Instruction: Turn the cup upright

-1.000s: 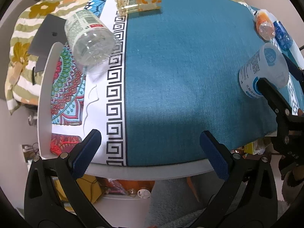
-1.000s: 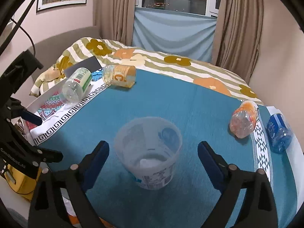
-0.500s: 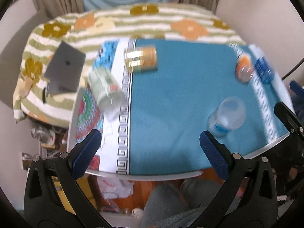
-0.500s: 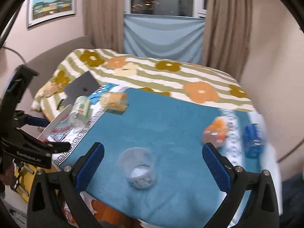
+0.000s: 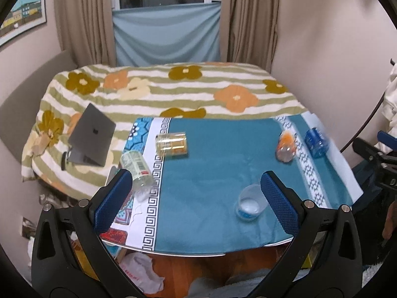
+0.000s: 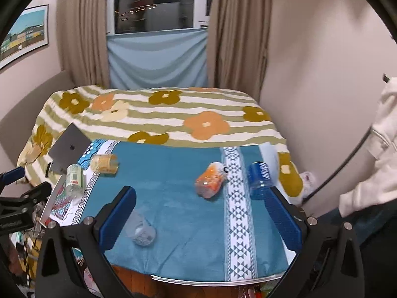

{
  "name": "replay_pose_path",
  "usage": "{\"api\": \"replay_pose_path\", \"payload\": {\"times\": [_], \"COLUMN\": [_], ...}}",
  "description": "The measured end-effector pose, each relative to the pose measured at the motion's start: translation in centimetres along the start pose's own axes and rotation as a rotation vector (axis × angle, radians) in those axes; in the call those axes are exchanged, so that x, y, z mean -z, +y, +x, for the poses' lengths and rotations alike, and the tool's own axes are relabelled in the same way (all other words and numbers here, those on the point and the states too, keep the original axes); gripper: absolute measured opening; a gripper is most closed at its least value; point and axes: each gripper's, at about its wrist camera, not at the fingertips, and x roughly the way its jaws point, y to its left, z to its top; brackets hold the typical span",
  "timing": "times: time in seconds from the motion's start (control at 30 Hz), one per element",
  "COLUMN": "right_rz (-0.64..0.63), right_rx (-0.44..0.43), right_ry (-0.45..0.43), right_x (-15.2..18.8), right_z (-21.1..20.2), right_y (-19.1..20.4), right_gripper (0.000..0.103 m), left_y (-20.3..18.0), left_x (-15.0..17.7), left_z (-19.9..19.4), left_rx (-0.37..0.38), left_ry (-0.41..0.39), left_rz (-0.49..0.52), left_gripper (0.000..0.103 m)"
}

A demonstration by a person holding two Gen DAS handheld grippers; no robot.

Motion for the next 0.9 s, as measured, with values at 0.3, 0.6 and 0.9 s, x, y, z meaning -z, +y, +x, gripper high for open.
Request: {"api": "replay_pose_path", "payload": {"times": [0.3, 0.6, 0.9], "right_rz": [0.004, 0.024, 0.033], "right_rx": [0.027, 0.031, 0.042], "right_ry": [0.003, 0.004, 0.0], "right_x": [1.0, 1.4, 1.4], "right_z": [-1.0, -1.4, -1.7], "right_y": [-0.4, -0.7, -0.9], "right_gripper": [0.103, 0.103, 0.103], "left_y": [-1.6, -2.1, -2.2], "left_x": [0.6, 0.6, 0.6], "left_z": [-1.4, -1.9, -2.0], "left_rx": [0.007, 0.012, 0.014], "left_ry": [-0.035, -0.044, -0.049], "left_rz": [0.01, 0.021, 0.028], "left_gripper": [0.103, 0.103, 0.103]}}
